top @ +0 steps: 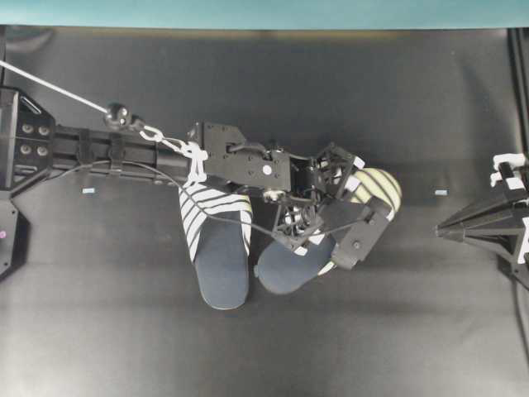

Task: Arrange the slippers with the left arm.
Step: 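Grasp the right slipper's toe and rotate it parallel to the left slipper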

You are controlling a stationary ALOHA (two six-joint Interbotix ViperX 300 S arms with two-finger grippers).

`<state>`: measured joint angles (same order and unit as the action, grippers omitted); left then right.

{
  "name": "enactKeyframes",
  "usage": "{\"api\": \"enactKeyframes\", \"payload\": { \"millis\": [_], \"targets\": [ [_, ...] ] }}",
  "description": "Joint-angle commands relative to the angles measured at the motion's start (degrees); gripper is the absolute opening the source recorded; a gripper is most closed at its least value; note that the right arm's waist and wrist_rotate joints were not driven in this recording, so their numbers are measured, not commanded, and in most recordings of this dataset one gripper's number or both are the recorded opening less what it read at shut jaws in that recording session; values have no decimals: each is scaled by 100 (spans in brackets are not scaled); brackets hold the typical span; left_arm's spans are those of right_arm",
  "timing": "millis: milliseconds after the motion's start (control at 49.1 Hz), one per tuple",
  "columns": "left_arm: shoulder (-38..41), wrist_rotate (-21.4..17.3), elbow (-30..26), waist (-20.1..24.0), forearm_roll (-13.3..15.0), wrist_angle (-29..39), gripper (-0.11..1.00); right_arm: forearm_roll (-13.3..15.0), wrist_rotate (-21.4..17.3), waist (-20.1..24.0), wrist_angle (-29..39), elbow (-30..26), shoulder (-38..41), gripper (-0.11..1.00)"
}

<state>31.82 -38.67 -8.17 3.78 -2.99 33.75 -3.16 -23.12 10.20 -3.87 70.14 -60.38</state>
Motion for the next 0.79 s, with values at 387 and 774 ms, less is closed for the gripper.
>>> {"api": "enactKeyframes", "payload": {
  "millis": [387,774],
  "targets": [
    [-624,3155,-905,246,-18,1925,1,-9,-9,0,-114,-44,26,0],
    [-721,4333,35,334,-44,2030,1,-9,0,0,-193,-44,26,0]
  ]
}}
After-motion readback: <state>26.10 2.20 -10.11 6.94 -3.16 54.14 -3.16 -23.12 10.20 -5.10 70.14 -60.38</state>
